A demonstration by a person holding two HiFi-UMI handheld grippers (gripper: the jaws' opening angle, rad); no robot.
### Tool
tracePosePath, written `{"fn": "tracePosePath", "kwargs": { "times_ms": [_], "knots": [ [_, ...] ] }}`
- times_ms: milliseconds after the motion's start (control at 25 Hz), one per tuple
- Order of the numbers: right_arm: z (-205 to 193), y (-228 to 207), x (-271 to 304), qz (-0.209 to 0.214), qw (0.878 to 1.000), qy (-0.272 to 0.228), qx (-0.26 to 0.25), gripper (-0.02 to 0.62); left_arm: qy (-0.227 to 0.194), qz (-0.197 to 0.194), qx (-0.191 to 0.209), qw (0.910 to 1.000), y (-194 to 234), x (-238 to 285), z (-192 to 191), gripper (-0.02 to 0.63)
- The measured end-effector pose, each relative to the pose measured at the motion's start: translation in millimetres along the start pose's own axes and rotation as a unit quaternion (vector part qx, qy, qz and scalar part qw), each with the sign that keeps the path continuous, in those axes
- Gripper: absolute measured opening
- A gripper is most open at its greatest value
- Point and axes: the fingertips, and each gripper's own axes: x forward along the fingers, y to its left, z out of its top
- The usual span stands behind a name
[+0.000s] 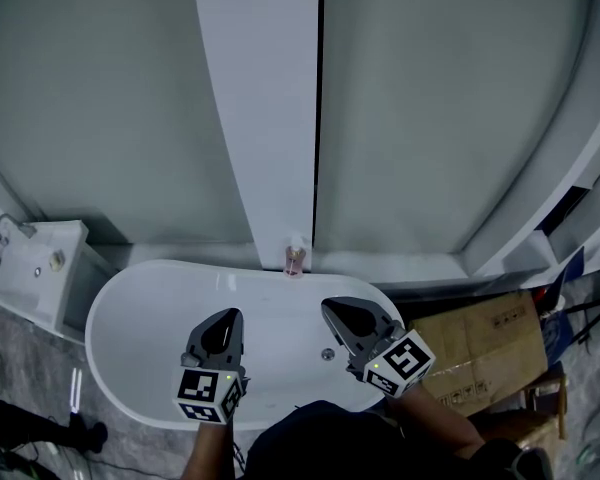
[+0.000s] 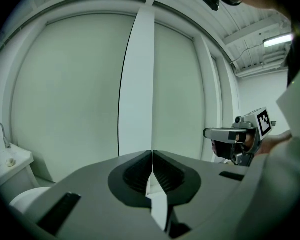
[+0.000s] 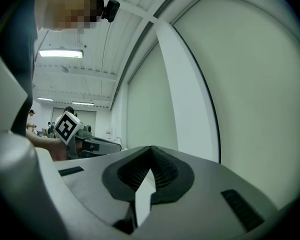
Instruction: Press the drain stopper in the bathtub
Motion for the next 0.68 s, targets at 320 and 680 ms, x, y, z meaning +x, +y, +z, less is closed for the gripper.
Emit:
{"fn": "tracePosePath", "kwargs": {
  "times_ms": [320, 680],
  "knots": [
    [-8.5, -1.6, -1.3, -0.005, 1.000, 0.013, 0.003, 0.011, 0.010, 0.000, -0.010, 0.9999, 2.6, 0.6, -10.1, 0.020],
    [-11.5, 1.4, 2.7, -0.003, 1.000, 0.017, 0.005, 0.011, 0.013, -0.012, -0.006, 0.9998, 0.7, 1.9, -12.0, 0.020]
  ]
}}
